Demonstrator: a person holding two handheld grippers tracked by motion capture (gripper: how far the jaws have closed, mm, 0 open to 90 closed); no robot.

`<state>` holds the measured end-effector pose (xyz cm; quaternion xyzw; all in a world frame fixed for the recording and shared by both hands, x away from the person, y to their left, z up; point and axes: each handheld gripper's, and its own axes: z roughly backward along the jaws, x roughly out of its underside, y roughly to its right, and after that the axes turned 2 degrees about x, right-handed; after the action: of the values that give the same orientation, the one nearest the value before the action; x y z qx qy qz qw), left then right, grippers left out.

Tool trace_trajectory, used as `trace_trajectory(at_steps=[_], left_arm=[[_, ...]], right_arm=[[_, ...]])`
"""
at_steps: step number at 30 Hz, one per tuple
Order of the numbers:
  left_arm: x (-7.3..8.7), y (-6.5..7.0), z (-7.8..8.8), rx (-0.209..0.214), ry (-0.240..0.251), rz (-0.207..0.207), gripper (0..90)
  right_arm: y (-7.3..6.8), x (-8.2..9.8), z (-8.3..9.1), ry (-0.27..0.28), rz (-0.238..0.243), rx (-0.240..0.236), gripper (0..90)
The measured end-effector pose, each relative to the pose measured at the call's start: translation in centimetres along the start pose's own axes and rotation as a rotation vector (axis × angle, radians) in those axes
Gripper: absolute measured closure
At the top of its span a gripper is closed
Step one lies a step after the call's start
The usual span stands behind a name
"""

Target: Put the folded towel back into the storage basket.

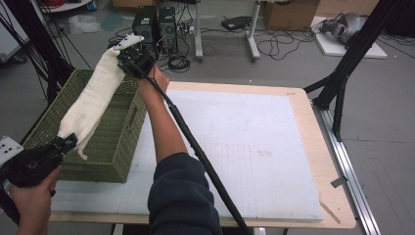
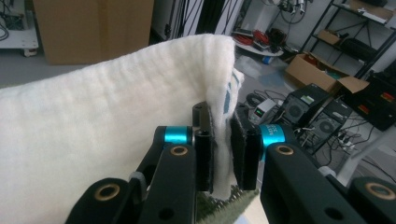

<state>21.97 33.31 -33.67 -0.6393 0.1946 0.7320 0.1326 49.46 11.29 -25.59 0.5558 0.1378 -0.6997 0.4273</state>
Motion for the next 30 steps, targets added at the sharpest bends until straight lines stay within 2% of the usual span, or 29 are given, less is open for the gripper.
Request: trace_trajectory(at_steps=[3, 5, 6, 7, 8, 10, 12, 14, 17, 19, 20, 21, 22, 24, 27, 30], left_arm=[[0.1, -0.2, 0.0, -0.013, -0.002, 0.004, 81.0], [0.1, -0.6, 0.0, -0.044, 0.013, 0.056, 78.1], [0.1, -0.7, -0.1, -0.058, 0.013, 0.078, 71.9], [0.1, -0.9, -0.1, -0.070, 0.007, 0.095, 62.4], [0.1, -1.0, -0.1, -0.082, 0.005, 0.110, 52.4], [0.1, -1.4, 0.1, -0.097, 0.027, 0.155, 45.7], [0.1, -1.7, 0.4, -0.109, 0.046, 0.176, 42.1], [0.0, -1.8, 0.7, -0.113, 0.060, 0.182, 39.8], [-0.1, -1.6, 0.8, -0.120, 0.062, 0.147, 39.3], [-0.1, -1.4, 0.7, -0.114, 0.061, 0.110, 38.1], [-0.1, -1.4, 0.7, -0.114, 0.061, 0.110, 37.2], [0.0, -1.3, 0.4, -0.091, 0.050, 0.091, 36.5], [0.0, -1.2, 0.2, -0.067, 0.033, 0.096, 35.8], [0.2, -1.1, -0.2, -0.036, 0.017, 0.109, 33.7], [0.2, -0.8, -0.6, -0.011, 0.010, 0.117, 26.7], [0.1, -0.1, -1.3, 0.040, 0.002, 0.115, 23.2]], right_arm=[[-0.4, 0.0, -1.0, -0.013, -0.002, -0.003, 81.6], [-0.7, -0.1, -1.8, -0.008, -0.008, -0.003, 80.9], [-0.9, -0.1, -2.2, -0.008, -0.006, -0.002, 79.0], [-1.2, -0.2, -2.6, -0.018, 0.012, 0.024, 73.5], [-1.5, -0.2, -3.0, -0.039, 0.028, 0.039, 64.0], [-1.8, -0.3, -3.3, -0.043, 0.026, 0.047, 54.3], [-1.8, -0.3, -3.1, -0.035, 0.008, 0.053, 47.3], [-1.6, -0.2, -2.7, -0.037, 0.003, 0.042, 46.6], [-1.5, 0.2, -1.8, -0.037, 0.003, 0.032, 45.0], [-1.4, 0.7, -1.0, -0.035, -0.008, 0.027, 44.4], [-1.3, 1.0, -0.6, -0.031, -0.012, 0.020, 44.2], [-1.2, 1.3, -0.1, -0.032, -0.019, 0.008, 43.3], [-1.1, 1.6, 0.3, -0.030, -0.030, -0.004, 42.4], [-1.0, 2.3, 1.3, -0.027, -0.052, -0.057, 44.1], [-0.9, 3.3, 2.8, -0.059, -0.013, -0.095, 44.2], [-0.5, 4.1, 4.5, -0.059, -0.028, -0.117, 41.4]])
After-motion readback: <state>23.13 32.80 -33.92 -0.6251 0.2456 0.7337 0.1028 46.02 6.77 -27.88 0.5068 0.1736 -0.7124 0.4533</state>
